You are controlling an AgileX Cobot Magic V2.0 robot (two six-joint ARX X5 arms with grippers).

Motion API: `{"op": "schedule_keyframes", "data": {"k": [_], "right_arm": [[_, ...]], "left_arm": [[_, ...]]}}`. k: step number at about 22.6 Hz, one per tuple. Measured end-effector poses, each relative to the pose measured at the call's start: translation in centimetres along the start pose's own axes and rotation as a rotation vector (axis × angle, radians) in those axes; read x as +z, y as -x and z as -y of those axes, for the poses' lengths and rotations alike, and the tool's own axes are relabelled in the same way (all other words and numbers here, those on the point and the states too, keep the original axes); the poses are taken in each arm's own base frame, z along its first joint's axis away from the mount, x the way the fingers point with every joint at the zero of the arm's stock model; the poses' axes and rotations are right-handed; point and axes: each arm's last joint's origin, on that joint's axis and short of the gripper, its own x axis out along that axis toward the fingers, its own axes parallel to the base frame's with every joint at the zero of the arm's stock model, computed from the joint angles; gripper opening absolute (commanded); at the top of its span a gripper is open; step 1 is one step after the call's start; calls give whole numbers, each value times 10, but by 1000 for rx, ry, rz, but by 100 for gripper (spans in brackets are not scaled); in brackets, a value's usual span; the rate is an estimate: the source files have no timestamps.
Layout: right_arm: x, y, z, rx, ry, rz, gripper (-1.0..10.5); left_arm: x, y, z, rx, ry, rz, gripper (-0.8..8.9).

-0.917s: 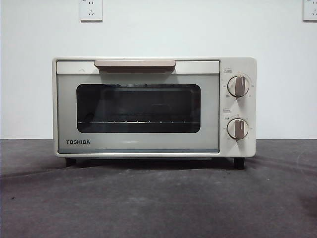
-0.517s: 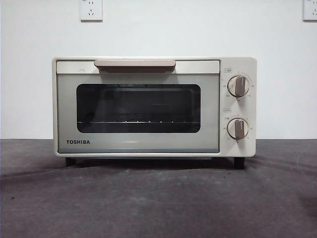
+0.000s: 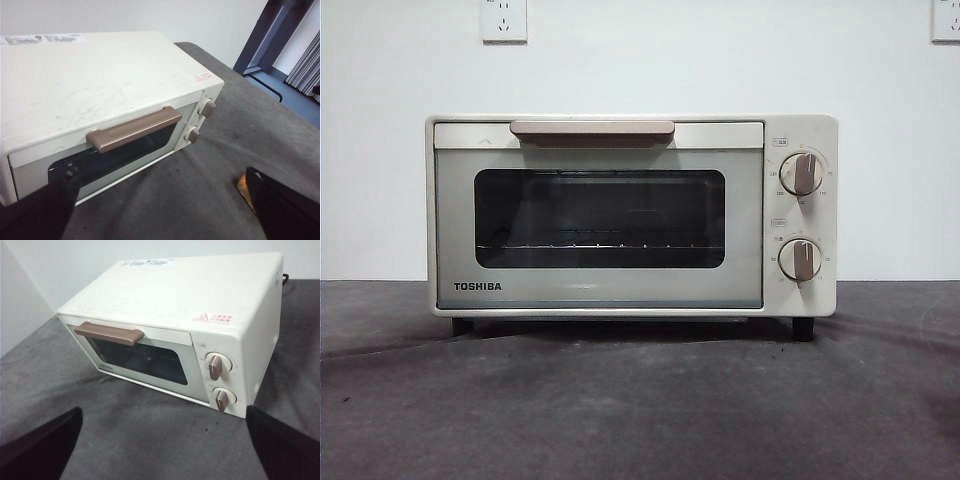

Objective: The left arm flap open the oven, the right arm pick bread and place it into oven, the left arm flap close the oven

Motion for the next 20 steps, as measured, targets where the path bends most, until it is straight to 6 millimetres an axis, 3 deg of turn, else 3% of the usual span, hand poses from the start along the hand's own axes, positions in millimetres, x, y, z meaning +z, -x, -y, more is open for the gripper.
{"op": "schedule_keyframes", "data": {"k": [9,20], "right_arm": [[-17,-9,9,-97,-152,-210,527],[-39,-52,38,-299,-383,-611,527]], "left_arm": [[0,-1,-1,1,3,-5,531],[0,-2,0,-6,1,-7,531]]}}
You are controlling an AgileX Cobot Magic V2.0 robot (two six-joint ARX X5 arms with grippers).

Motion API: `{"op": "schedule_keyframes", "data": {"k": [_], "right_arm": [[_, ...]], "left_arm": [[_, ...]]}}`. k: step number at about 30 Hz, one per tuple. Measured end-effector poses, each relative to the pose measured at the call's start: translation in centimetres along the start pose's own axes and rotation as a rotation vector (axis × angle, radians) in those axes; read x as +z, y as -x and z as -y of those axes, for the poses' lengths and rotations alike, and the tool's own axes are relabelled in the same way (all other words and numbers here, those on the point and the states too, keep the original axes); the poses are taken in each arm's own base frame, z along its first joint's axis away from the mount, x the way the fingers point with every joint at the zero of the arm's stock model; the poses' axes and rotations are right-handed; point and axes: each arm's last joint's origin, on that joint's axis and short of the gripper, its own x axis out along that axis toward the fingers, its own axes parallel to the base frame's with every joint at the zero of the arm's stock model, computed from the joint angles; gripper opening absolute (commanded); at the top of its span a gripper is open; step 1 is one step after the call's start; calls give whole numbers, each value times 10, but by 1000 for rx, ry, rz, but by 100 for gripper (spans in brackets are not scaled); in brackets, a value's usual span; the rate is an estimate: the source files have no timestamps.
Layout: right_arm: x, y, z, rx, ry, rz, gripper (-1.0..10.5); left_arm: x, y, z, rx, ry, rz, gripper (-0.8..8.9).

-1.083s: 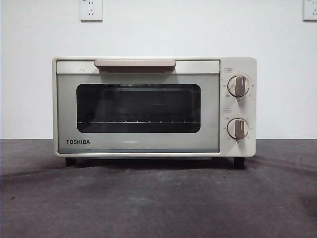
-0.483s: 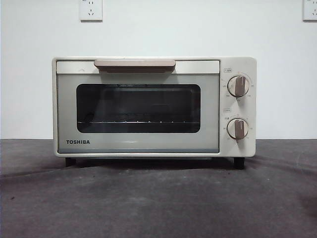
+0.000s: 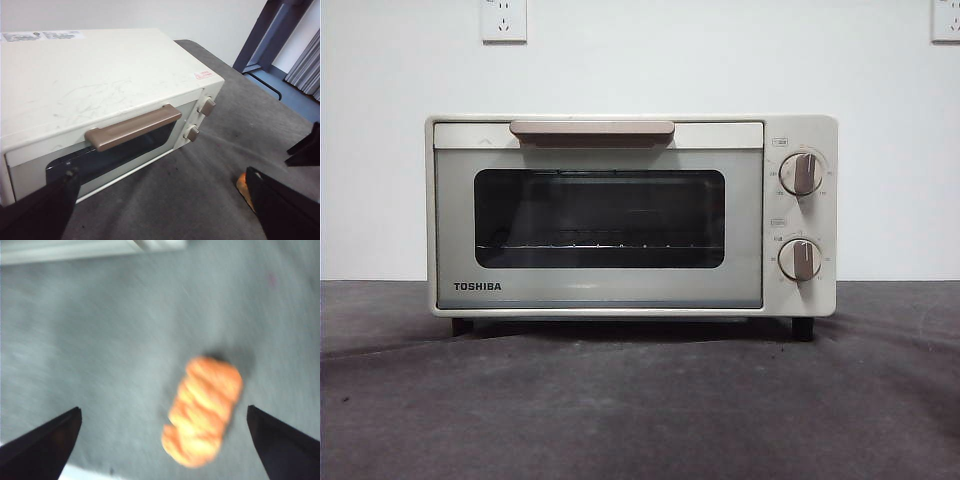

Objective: The left arm flap open the oven, the right arm pick bread and place it into oven, the left arm flap close the oven

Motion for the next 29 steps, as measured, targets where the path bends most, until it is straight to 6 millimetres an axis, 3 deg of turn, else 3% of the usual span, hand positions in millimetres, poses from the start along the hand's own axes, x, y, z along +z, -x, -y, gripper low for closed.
{"op": "schedule_keyframes", "data": {"k": [8,16,29], "right_arm": [[0,-32,-4,-61,-8,-102,527],[-7,-66,5,-152,-48,-120,527],[2,-106,12,-210,-77,-222,504]], "left_arm": [[0,0,1,-4,0,-3,531],[0,0,1,-4,0,-3,531],[-1,0,0,-3,2,-7,531]]}}
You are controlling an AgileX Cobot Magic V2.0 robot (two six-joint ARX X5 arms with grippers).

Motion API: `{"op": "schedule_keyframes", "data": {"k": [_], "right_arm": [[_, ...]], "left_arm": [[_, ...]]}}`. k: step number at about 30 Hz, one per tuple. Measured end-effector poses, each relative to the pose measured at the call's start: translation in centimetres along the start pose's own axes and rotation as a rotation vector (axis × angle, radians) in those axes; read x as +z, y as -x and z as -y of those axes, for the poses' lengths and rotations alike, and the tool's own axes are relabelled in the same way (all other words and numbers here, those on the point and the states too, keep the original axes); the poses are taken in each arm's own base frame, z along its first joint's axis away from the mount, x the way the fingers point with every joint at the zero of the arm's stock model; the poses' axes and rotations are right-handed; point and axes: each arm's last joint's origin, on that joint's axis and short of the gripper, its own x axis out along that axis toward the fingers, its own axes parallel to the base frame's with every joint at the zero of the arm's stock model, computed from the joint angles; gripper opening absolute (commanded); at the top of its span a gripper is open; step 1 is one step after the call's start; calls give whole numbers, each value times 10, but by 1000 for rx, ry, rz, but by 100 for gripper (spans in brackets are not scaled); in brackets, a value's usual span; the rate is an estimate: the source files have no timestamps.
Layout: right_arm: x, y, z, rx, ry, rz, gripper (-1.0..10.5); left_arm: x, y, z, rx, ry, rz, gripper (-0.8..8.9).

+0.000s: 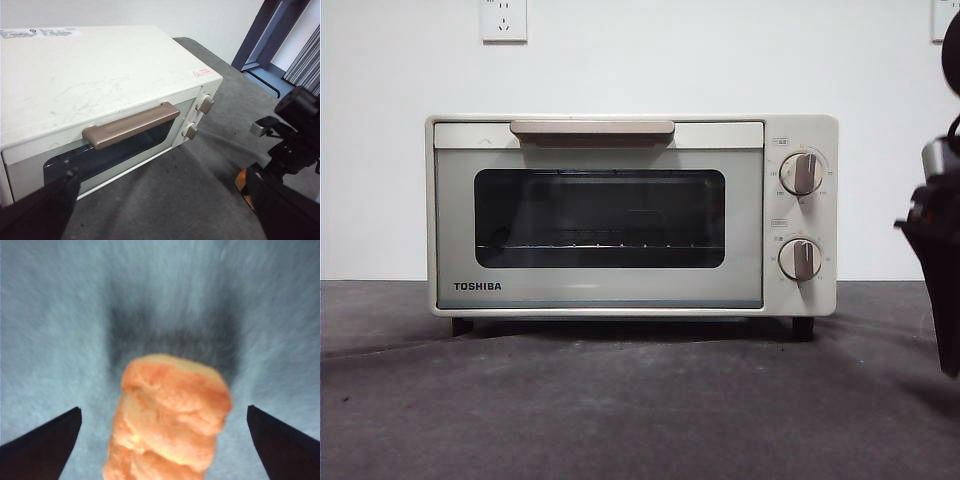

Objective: The left arm flap open the oven, the right arm pick bread and place it into oven, the left arm flap close the oven

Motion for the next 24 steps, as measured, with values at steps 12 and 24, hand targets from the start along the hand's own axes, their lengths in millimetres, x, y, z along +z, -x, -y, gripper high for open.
{"op": "schedule_keyframes", "data": {"k": [12,24], "right_arm": [[1,-5,0,2,19,-36,132],[-13,63,-10,249,93,117,132]], "left_arm": [[0,0,0,4,-2,0,521],[18,-12,-1,1,4,-91,302]]}}
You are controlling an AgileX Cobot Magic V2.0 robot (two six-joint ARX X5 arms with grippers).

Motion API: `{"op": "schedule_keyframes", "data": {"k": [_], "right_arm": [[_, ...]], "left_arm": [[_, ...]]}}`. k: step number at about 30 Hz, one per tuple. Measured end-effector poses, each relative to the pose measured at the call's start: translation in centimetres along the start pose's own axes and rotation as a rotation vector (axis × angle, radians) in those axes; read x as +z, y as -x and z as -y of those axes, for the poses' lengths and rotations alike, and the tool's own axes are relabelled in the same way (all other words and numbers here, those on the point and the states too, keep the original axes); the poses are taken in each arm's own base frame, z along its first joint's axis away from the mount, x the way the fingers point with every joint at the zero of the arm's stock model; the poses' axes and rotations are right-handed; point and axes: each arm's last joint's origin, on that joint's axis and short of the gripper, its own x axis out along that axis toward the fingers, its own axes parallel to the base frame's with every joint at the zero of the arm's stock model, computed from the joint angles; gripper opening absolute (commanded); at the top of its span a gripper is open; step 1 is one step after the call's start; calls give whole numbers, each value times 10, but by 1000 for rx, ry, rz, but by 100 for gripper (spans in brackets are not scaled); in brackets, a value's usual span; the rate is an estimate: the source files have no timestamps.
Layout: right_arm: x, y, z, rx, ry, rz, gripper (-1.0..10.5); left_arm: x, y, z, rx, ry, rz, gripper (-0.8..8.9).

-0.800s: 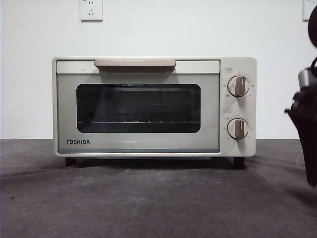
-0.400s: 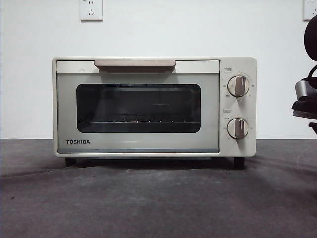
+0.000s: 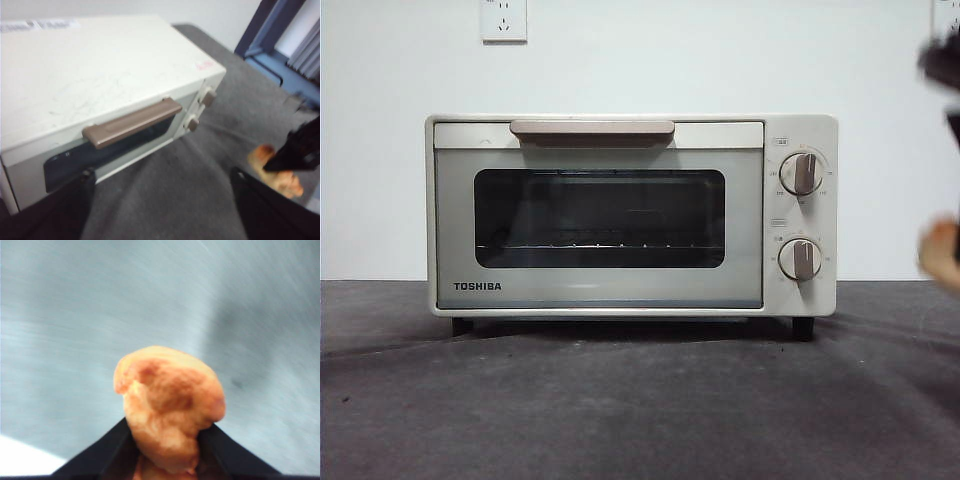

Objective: The left arm flap open the oven, the right arm pick bread and place it into oven, the left arm flap close the oven

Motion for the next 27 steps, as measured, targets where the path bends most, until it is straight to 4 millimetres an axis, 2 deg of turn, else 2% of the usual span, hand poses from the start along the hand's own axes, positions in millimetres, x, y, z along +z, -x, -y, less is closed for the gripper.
{"op": "schedule_keyframes", "data": {"k": [1,3,6,10,15,20,27], "right_arm": [[-1,11,-4,35,17,38,132],[-4,24,-8,74,40,88,132],[-9,46,-15,117,78,181,132],[-21,71,-19,159,129,294,132],[-35,88,-20,190,170,382,132],[-50,101,-19,218,202,461,132],[-61,110,-18,239,223,516,132]], "left_arm": [[3,-6,-1,-5,0,-29,210],[7,-15,-3,-15,-7,-77,96],[16,-34,-6,-33,-26,-138,20],[30,-57,-10,-53,-55,-168,18],[43,-89,-17,-40,-98,-193,18],[39,-121,-23,-47,-132,-264,18],[32,-142,-25,23,-186,-310,18]]}}
